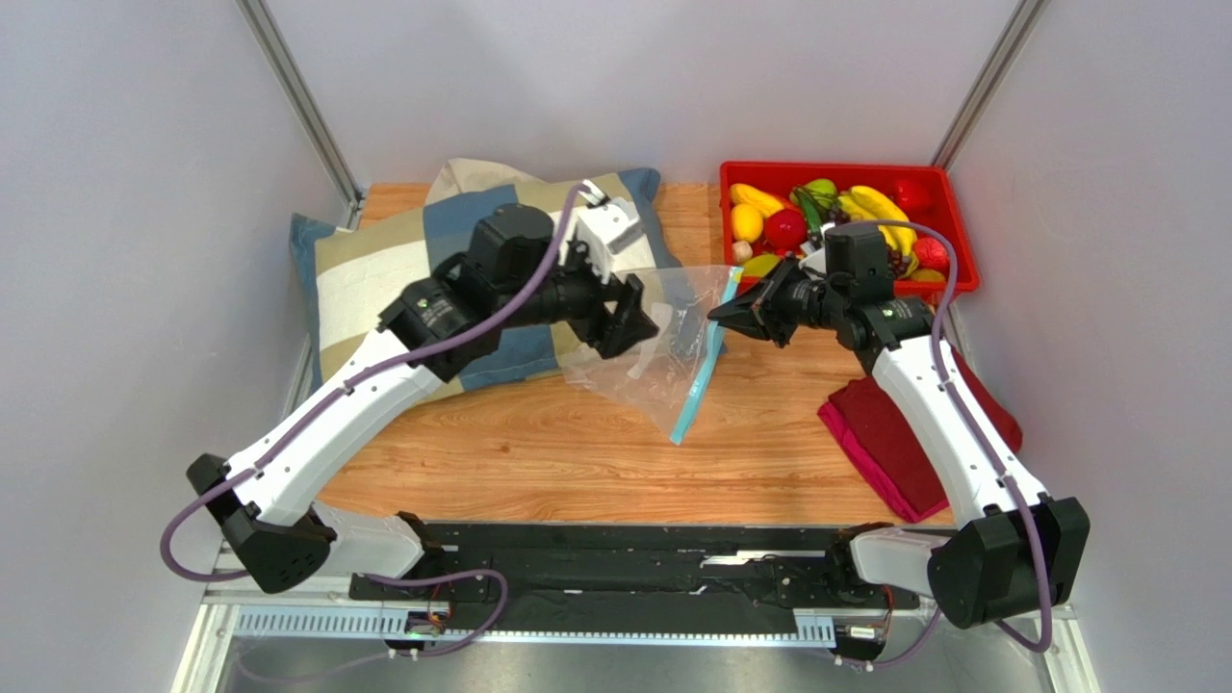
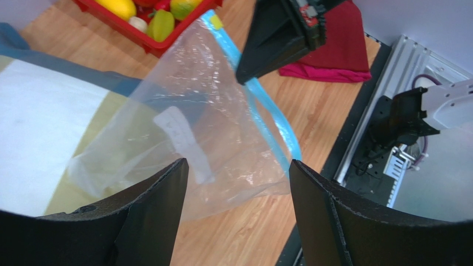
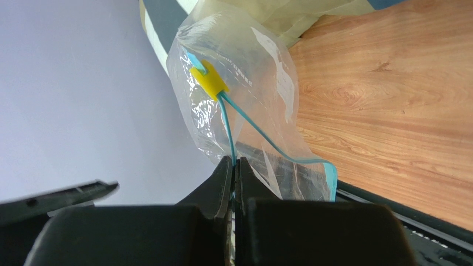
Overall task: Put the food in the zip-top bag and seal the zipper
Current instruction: Pick up the zipper food storage bag at the center of the board.
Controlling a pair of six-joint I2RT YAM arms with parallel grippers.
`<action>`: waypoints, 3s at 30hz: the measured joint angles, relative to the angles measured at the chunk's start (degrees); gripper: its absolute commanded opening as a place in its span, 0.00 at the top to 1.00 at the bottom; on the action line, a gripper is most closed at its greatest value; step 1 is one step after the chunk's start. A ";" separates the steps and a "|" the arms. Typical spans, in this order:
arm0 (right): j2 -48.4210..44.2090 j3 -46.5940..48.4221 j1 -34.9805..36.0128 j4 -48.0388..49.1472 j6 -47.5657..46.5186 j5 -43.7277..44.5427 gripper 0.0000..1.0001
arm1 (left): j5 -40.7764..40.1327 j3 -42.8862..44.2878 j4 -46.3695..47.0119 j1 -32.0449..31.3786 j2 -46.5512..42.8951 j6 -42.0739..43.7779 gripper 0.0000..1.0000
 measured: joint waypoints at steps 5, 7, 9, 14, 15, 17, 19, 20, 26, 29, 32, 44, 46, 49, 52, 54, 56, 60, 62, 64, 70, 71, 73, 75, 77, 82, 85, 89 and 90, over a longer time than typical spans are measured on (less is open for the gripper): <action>0.37 1.51 0.52 -3.13 3.96 2.29 1.00 | -8.17 1.38 0.07 -7.82 3.96 -2.62 0.26; 0.61 2.14 0.92 -3.63 5.29 2.54 1.00 | -11.43 3.50 0.04 -9.86 6.58 -2.78 0.29; 0.96 2.67 1.46 -4.07 6.45 2.64 1.00 | -14.93 5.92 -0.22 -11.80 9.46 -3.15 0.29; 2.56 4.87 2.71 -4.37 7.96 2.99 1.00 | -22.29 10.93 -2.25 -15.39 15.69 -3.82 0.28; 2.78 5.20 2.89 -4.39 8.15 2.97 1.00 | -23.04 11.28 -2.47 -15.67 16.44 -3.96 0.28; 3.17 5.68 2.97 -4.28 8.55 2.97 1.00 | -24.83 11.54 -3.04 -16.04 17.88 -4.20 0.28; 3.23 5.75 2.99 -4.26 9.03 2.97 1.00 | -26.36 11.54 -3.32 -16.22 18.86 -4.57 0.30; 3.23 5.75 3.02 -4.26 9.27 2.97 1.00 | -27.08 11.54 -3.39 -16.22 19.30 -4.79 0.31; 3.17 5.75 3.67 -4.22 10.29 2.95 1.00 | -30.40 11.56 -3.37 -16.15 20.70 -6.12 0.58; 3.08 5.73 4.09 -4.20 10.54 2.97 1.00 | -30.71 11.56 -3.39 -16.15 21.24 -7.10 0.88; 2.73 5.42 4.20 -4.15 10.45 2.80 0.88 | -29.22 11.54 -3.80 -15.47 21.31 -7.91 1.00; -7.19 4.00 0.04 -6.69 -16.41 1.46 0.39 | -11.13 7.06 -0.74 -9.14 15.93 -14.29 1.00; -10.58 4.00 -0.85 -7.82 -21.55 1.49 0.31 | -9.31 7.08 1.16 -9.25 15.08 -15.80 1.00; -14.36 3.93 -1.03 -8.26 -26.71 1.53 0.30 | -6.12 7.80 4.70 -9.22 15.08 -19.21 1.00; -14.64 3.91 -1.05 -8.46 -29.42 1.31 0.53 | -3.78 9.20 7.13 -9.22 16.22 -22.18 1.00; -13.42 3.91 -1.05 -8.41 -30.75 0.81 0.66 | -3.02 10.58 8.13 -9.20 17.55 -23.69 1.00; -11.43 3.80 -1.05 -8.52 -31.65 0.48 0.81 | -2.32 11.13 9.20 -9.05 18.69 -25.14 1.00; -10.14 2.69 -1.57 -9.57 -34.18 1.07 1.00 | -1.36 10.82 9.94 -8.41 19.58 -27.12 1.00; -10.14 2.64 -2.84 -11.13 -35.76 1.05 1.00 | -2.19 10.82 9.68 -7.80 19.58 -27.17 1.00; -10.19 2.64 -5.11 -13.29 -38.51 1.05 1.00 | -5.20 10.91 7.48 -7.13 19.58 -26.36 1.00; -9.46 2.45 -14.38 -18.56 -48.22 -1.70 1.00 | -16.92 10.93 -0.87 -5.46 19.98 -21.97 1.00; -8.94 2.45 -14.86 -18.82 -49.64 -2.62 1.00 | -17.44 11.04 -1.79 -6.05 20.37 -21.35 1.00; -6.88 2.45 -15.82 -19.69 -52.22 -4.76 0.98 | -17.51 11.06 -3.48 -6.58 21.14 -20.46 1.00; -4.28 2.45 -16.20 -19.91 -53.75 -7.13 0.92 | -16.57 11.04 -4.48 -6.23 21.92 -20.04 1.00; -1.79 2.58 -16.24 -19.87 -55.04 -9.29 0.69 | -15.30 11.04 -4.94 -5.62 22.34 -20.06 1.00; 2.01 6.97 -16.15 -20.92 -58.47 -12.13 0.28 | -15.19 12.17 -6.43 -4.55 22.47 -20.24 1.00; 4.31 12.79 -16.81 -21.33 -60.28 -13.64 0.02 | -16.39 14.27 -7.50 -4.20 22.82 -20.57 1.00; 10.03 23.32 -22.25 -22.51 -63.10 -15.89 0.03 | -17.73 16.94 -8.61 -4.22 23.52 -21.20 1.00; 12.76 27.87 -24.04 -23.74 -64.22 -15.93 0.04 | -18.01 17.09 -8.85 -4.22 23.56 -21.44 1.00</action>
